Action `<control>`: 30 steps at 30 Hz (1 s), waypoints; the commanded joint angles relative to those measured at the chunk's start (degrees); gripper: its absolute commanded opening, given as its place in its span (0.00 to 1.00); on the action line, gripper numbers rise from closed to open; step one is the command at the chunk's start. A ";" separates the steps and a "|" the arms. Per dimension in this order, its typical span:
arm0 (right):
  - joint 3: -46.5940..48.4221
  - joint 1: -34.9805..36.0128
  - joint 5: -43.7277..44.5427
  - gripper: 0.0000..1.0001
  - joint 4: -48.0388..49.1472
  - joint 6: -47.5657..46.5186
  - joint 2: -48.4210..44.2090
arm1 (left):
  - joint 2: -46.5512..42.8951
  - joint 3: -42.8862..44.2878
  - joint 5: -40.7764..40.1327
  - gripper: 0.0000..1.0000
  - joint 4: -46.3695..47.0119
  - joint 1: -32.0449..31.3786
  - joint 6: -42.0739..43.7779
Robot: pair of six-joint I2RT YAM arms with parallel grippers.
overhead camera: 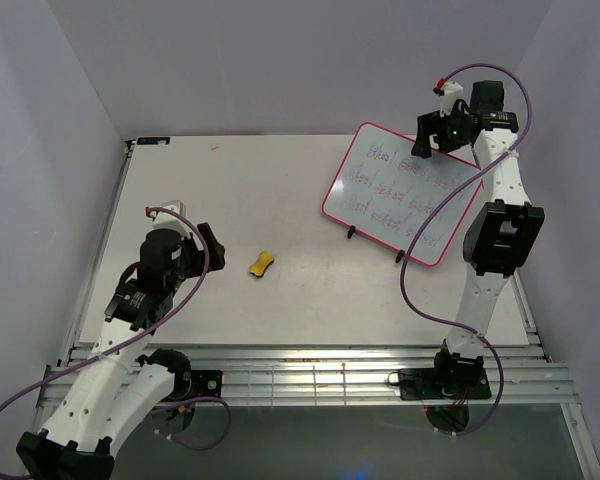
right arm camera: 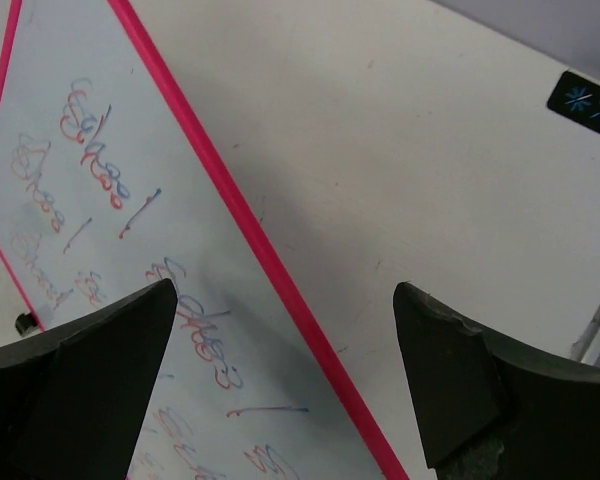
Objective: Erase the whiteboard
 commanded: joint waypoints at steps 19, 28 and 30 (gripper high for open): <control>-5.91 -1.55 -22.94 0.71 -11.80 -8.95 -6.73 | 0.25 -0.11 -0.15 0.98 1.15 -0.75 -0.03; -11.53 -1.55 -25.40 0.61 -11.53 -8.69 -11.92 | -0.36 -0.29 -0.68 0.98 1.06 -0.75 -0.20; -12.59 -1.46 -25.85 0.59 -11.53 -8.78 -12.54 | -0.36 -0.29 -0.68 0.98 1.15 -0.75 -0.29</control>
